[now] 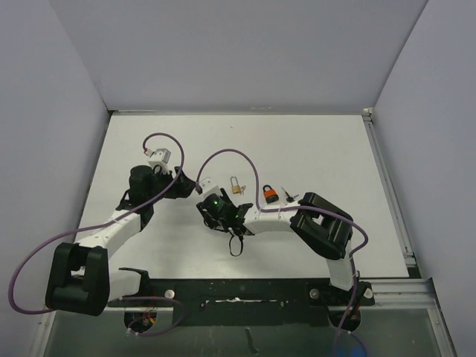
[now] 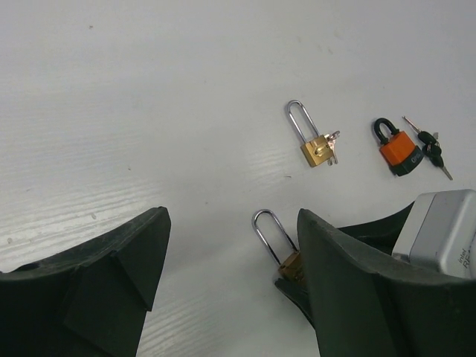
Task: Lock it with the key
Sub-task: Pick up the lock from the center of the board.
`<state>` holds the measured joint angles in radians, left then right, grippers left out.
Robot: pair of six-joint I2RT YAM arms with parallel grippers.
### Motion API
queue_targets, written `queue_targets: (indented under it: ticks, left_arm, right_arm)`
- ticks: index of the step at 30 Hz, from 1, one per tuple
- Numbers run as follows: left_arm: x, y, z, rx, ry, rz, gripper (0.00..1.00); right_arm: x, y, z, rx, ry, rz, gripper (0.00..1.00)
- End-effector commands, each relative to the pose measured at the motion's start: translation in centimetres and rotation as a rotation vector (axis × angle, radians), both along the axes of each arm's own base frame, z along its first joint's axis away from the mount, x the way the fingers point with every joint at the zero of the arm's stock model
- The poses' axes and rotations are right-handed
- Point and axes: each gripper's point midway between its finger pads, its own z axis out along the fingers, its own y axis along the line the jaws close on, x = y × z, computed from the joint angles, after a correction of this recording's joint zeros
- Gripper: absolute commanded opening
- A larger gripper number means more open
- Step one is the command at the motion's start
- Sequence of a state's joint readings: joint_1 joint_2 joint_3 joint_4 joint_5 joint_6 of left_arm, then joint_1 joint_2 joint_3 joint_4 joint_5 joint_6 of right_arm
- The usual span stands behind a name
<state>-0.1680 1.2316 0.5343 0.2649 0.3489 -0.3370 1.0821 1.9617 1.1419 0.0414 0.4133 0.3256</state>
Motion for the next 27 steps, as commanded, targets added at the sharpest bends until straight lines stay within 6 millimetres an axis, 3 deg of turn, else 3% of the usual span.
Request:
queue_targets:
  ticks: [1, 27]
  left_arm:
    - [1.0, -0.5, 1.7, -0.041, -0.067, -0.016, 0.68]
    - [1.1, -0.3, 2.0, -0.043, -0.074, -0.004, 0.68]
  right_arm:
    - [-0.6, -1.2, -0.2, -0.023, 0.016, -0.048, 0.52]
    - [-4.0, -2.1, -2.0, 0.001, 0.151, -0.045, 0.43]
